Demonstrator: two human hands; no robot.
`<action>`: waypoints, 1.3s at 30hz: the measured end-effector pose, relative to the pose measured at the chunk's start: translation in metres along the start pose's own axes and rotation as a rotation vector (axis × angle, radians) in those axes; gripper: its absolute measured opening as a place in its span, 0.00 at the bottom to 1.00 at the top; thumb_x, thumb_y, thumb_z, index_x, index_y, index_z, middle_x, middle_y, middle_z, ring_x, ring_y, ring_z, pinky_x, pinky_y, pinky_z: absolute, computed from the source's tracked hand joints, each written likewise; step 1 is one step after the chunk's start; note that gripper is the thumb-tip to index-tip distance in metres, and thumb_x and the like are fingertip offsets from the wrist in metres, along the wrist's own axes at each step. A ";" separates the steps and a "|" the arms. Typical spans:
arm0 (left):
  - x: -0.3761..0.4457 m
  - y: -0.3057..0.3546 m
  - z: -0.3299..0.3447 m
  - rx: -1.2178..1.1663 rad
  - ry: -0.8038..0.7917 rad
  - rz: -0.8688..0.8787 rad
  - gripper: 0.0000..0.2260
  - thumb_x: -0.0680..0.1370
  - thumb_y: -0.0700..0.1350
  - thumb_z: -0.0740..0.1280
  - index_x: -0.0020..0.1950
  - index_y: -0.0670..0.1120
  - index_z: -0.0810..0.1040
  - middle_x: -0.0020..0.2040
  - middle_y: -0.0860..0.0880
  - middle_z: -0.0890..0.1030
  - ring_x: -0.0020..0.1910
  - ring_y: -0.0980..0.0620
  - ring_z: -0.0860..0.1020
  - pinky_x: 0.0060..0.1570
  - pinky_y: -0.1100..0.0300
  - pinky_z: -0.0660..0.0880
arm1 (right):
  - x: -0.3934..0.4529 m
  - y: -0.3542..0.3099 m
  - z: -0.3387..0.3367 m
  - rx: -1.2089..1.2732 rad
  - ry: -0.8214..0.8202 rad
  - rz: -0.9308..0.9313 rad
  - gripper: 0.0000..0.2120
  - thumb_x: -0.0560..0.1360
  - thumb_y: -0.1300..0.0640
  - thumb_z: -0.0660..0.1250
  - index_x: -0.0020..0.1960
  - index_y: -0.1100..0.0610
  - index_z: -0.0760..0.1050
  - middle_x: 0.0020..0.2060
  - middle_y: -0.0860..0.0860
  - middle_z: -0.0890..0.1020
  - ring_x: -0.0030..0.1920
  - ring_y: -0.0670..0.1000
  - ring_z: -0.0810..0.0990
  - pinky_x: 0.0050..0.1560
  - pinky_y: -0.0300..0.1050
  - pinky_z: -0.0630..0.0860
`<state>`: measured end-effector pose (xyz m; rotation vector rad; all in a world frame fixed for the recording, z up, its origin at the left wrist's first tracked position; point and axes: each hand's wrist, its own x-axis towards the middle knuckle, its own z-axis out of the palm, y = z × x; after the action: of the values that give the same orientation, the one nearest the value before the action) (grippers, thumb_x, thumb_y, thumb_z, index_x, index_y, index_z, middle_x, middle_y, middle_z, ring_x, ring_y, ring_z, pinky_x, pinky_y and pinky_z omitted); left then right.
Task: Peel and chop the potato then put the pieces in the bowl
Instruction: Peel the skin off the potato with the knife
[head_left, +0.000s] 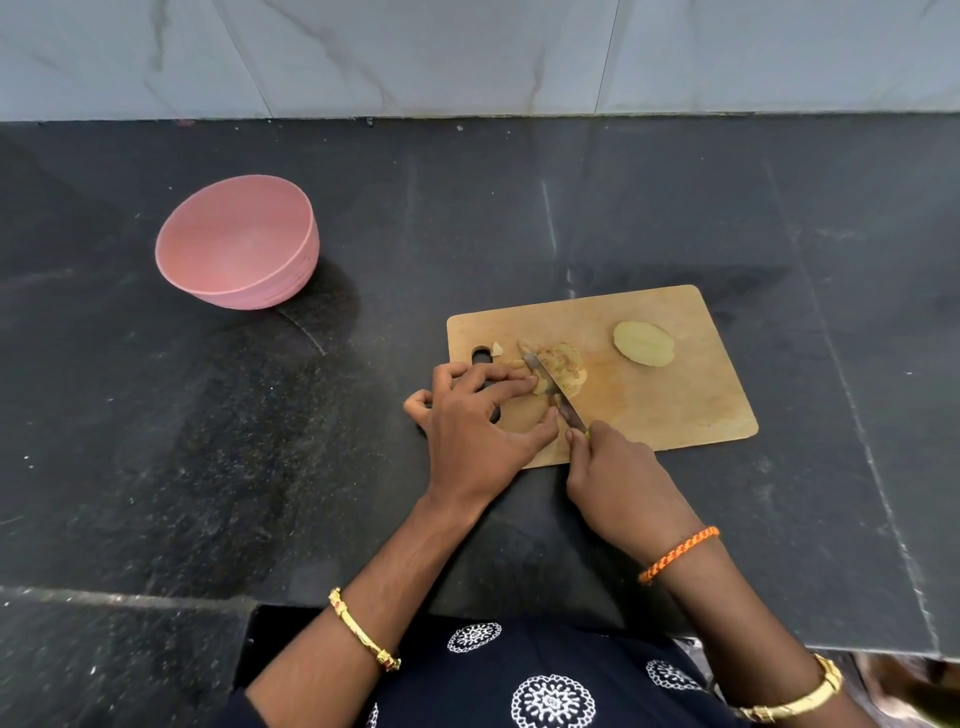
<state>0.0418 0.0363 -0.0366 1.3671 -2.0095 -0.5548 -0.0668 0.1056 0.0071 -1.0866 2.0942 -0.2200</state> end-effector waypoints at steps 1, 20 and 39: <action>0.000 0.000 0.000 -0.001 0.000 -0.001 0.15 0.64 0.63 0.70 0.47 0.59 0.82 0.49 0.63 0.80 0.55 0.57 0.70 0.49 0.58 0.55 | 0.001 0.000 -0.001 0.014 -0.012 -0.006 0.13 0.82 0.48 0.50 0.48 0.56 0.68 0.45 0.57 0.78 0.45 0.56 0.78 0.46 0.51 0.75; 0.004 -0.003 0.001 -0.086 -0.042 -0.037 0.15 0.64 0.64 0.70 0.45 0.60 0.82 0.47 0.65 0.78 0.55 0.61 0.66 0.50 0.58 0.55 | -0.002 -0.002 0.003 -0.097 0.064 0.013 0.17 0.82 0.46 0.48 0.56 0.56 0.68 0.47 0.57 0.79 0.48 0.58 0.79 0.45 0.51 0.75; 0.004 -0.001 0.007 -0.134 0.010 -0.108 0.11 0.64 0.61 0.71 0.41 0.58 0.83 0.45 0.64 0.79 0.53 0.61 0.67 0.53 0.55 0.58 | -0.008 -0.003 0.006 -0.122 0.072 0.003 0.11 0.82 0.47 0.47 0.48 0.54 0.61 0.46 0.58 0.79 0.46 0.58 0.79 0.39 0.47 0.70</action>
<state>0.0371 0.0322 -0.0411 1.3997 -1.8632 -0.7167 -0.0578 0.1106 0.0087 -1.1621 2.1977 -0.1333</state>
